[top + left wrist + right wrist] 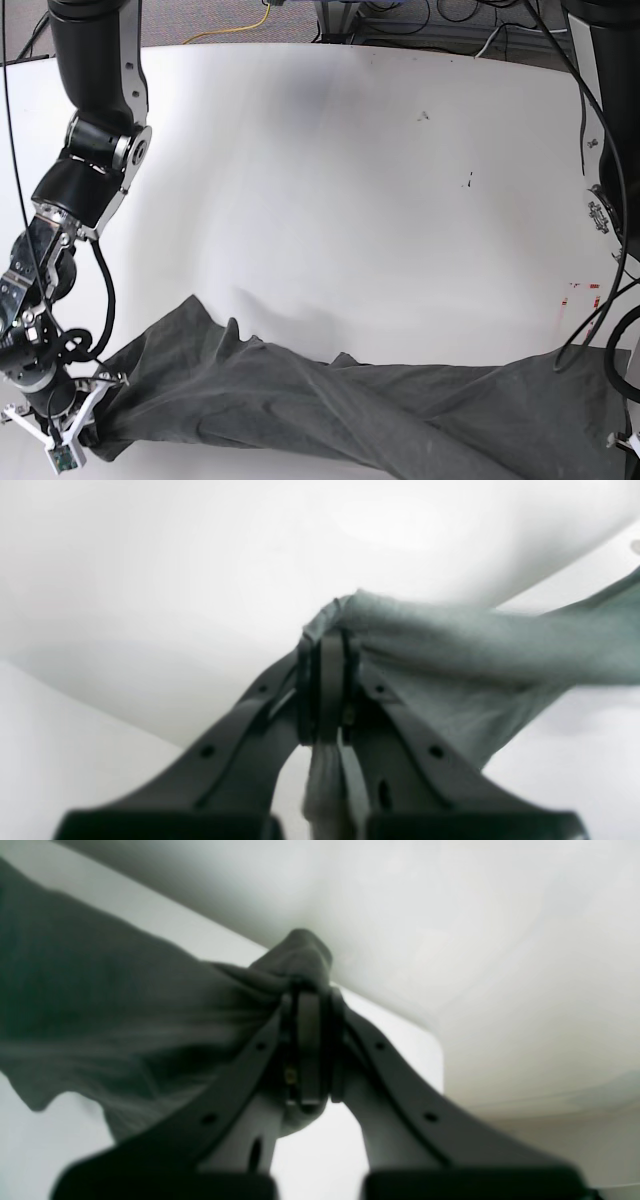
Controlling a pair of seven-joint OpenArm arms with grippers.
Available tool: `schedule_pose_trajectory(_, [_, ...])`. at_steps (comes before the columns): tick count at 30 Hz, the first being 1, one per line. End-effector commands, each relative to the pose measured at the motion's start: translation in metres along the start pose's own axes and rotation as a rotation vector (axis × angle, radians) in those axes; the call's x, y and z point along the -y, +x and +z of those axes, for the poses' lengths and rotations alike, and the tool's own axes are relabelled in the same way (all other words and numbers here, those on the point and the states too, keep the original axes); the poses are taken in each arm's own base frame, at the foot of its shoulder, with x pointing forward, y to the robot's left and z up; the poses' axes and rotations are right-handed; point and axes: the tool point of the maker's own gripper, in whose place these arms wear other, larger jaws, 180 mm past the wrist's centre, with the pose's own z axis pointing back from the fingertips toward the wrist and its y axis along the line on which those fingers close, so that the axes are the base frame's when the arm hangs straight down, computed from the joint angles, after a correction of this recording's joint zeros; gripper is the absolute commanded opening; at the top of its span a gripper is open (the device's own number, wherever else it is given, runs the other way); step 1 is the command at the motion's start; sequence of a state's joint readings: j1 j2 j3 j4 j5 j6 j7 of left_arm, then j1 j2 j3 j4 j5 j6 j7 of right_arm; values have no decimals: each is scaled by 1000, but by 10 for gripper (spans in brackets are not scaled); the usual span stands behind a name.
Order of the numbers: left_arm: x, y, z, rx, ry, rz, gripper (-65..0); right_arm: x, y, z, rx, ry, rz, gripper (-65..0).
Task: Layout the t-shirt on the table in an organized manner, then fold the t-shirt properly
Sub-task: 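Pull the left gripper away from the right, stretching the shirt again, then swing the shirt with both grippers and lay it flat on the table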
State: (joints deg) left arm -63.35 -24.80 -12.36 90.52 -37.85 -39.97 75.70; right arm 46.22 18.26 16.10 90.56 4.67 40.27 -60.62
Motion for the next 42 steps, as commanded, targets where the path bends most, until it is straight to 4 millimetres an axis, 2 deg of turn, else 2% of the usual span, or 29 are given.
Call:
schedule_pose_trajectory(1, [-22,32,11,79,38,-1,-650,25,38,8,82,-42,18,-650])
schedule_pose_trajectory(6, [-39,48,15,106,49,26,-650,42,55,9,91,-59,35,-650])
schedule_pose_trajectory(10, [-54,46,22,115,74,36,-650,44,59,8,94,-58,30,-650])
schedule_pose_trajectory(14, [-59,42,25,112,87,35,-650,49,50,8,73,-66,34,-650])
schedule_pose_trajectory(18, [-53,27,22,81,79,33,-650,41,26,5,28,-55,43,-650])
schedule_pose_trajectory(21, [-41,8,19,46,68,21,-650,32,16,10,22,-56,68,-650])
schedule_pose_trajectory(24, [-33,-10,23,3,74,-11,-650,19,-4,14,-5,-50,93,-650])
schedule_pose_trajectory(27, [-16,-36,24,-44,61,-31,-650,9,-26,21,-25,-50,88,-650])
schedule_pose_trajectory(34, [5,-94,50,-160,92,-32,-650,-19,-84,43,-103,-35,96,-650])
schedule_pose_trajectory(42, [37,-180,81,-318,40,82,-650,-78,-158,76,-221,45,62,-650])
